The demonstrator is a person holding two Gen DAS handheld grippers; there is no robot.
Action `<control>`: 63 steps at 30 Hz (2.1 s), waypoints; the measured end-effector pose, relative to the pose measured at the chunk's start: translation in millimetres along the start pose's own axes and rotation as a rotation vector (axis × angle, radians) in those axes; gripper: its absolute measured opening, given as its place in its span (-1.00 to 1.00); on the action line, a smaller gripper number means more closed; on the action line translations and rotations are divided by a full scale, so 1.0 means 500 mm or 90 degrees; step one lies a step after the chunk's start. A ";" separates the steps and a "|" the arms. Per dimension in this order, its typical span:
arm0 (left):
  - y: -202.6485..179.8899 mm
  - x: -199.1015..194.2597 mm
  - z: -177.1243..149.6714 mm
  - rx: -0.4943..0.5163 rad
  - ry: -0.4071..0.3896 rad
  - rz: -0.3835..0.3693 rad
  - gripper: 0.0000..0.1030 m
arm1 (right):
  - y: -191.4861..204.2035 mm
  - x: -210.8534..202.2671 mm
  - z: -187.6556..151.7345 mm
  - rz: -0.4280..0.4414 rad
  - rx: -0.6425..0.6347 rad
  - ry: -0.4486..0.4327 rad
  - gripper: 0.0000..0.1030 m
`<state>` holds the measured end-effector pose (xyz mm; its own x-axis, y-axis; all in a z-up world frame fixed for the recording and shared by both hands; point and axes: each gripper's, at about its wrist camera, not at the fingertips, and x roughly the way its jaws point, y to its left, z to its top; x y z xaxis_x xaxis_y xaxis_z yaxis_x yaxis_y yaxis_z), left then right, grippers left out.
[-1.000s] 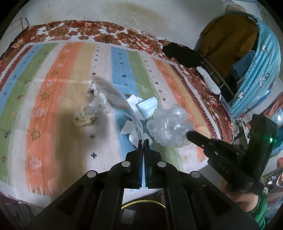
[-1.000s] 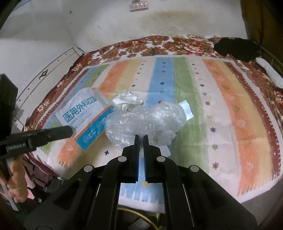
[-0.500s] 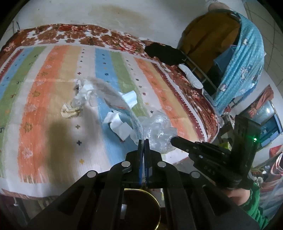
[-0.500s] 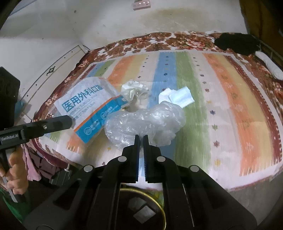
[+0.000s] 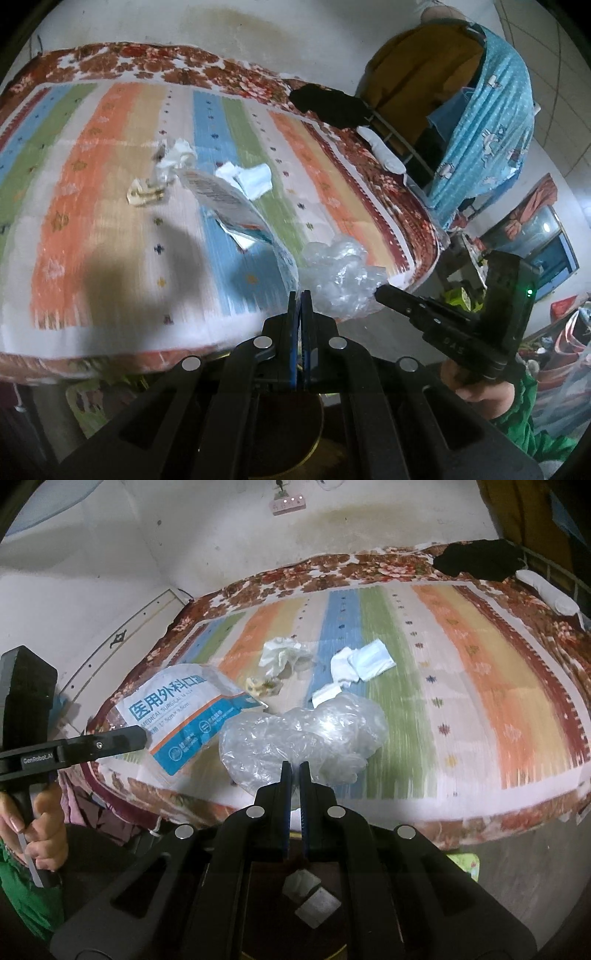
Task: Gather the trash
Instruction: 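Carry the mask package and crumpled plastic down over the bin with both tools, then open the left tool over the bin while the right tool releases the plastic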
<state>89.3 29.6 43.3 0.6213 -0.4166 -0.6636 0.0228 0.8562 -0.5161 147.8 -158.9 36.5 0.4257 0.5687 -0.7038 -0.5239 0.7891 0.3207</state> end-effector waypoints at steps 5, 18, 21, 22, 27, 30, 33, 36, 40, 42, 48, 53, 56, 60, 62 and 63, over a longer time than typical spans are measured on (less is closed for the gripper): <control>-0.016 -0.009 -0.055 0.012 0.009 -0.020 -0.99 | 0.008 -0.012 -0.050 -0.006 -0.007 0.014 -0.94; 0.007 -0.030 -0.143 -0.031 0.012 -0.003 -0.99 | 0.024 -0.016 -0.140 -0.006 0.004 0.056 -0.93; 0.000 -0.030 -0.167 -0.034 0.027 -0.015 -0.99 | 0.030 -0.014 -0.160 -0.006 0.004 0.068 -0.93; -0.001 -0.031 -0.175 -0.033 0.032 -0.018 -0.99 | 0.032 -0.012 -0.167 -0.008 0.006 0.074 -0.93; -0.014 -0.020 -0.229 -0.026 0.086 -0.021 -0.99 | 0.029 0.000 -0.207 -0.019 0.026 0.109 -0.93; -0.015 -0.016 -0.263 -0.025 0.113 0.009 -0.99 | 0.022 0.010 -0.228 -0.025 0.057 0.125 -0.93; -0.016 0.003 -0.295 -0.032 0.155 0.020 -0.99 | 0.023 0.026 -0.248 -0.020 0.071 0.148 -0.93; -0.020 0.014 -0.319 -0.026 0.180 0.032 -0.99 | 0.027 0.042 -0.264 -0.017 0.079 0.171 -0.93; -0.023 0.043 -0.337 -0.022 0.222 0.035 -0.99 | 0.025 0.062 -0.276 -0.013 0.095 0.196 -0.93; -0.024 0.053 -0.335 -0.015 0.233 0.043 -0.99 | 0.024 0.066 -0.274 -0.022 0.093 0.197 -0.93; -0.019 0.080 -0.336 -0.012 0.256 0.078 -0.99 | 0.024 0.085 -0.273 -0.054 0.082 0.208 -0.93; -0.009 0.104 -0.337 -0.040 0.273 0.069 -0.99 | 0.018 0.108 -0.282 -0.062 0.092 0.231 -0.93; -0.005 0.120 -0.336 -0.050 0.282 0.079 -0.99 | 0.015 0.132 -0.286 -0.066 0.101 0.248 -0.93; 0.010 0.147 -0.333 -0.078 0.310 0.078 -0.99 | 0.007 0.178 -0.287 -0.075 0.123 0.278 -0.93; 0.018 0.164 -0.333 -0.092 0.327 0.081 -0.99 | 0.002 0.194 -0.287 -0.079 0.130 0.286 -0.93; 0.022 0.171 -0.333 -0.098 0.334 0.083 -0.99 | -0.001 0.200 -0.287 -0.078 0.136 0.290 -0.92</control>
<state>12.4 -47.5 -109.4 0.1373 -0.4406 -0.8872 -0.1663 0.8727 -0.4591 84.6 -135.9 -125.2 0.0850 0.3479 -0.9337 -0.3070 0.9006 0.3077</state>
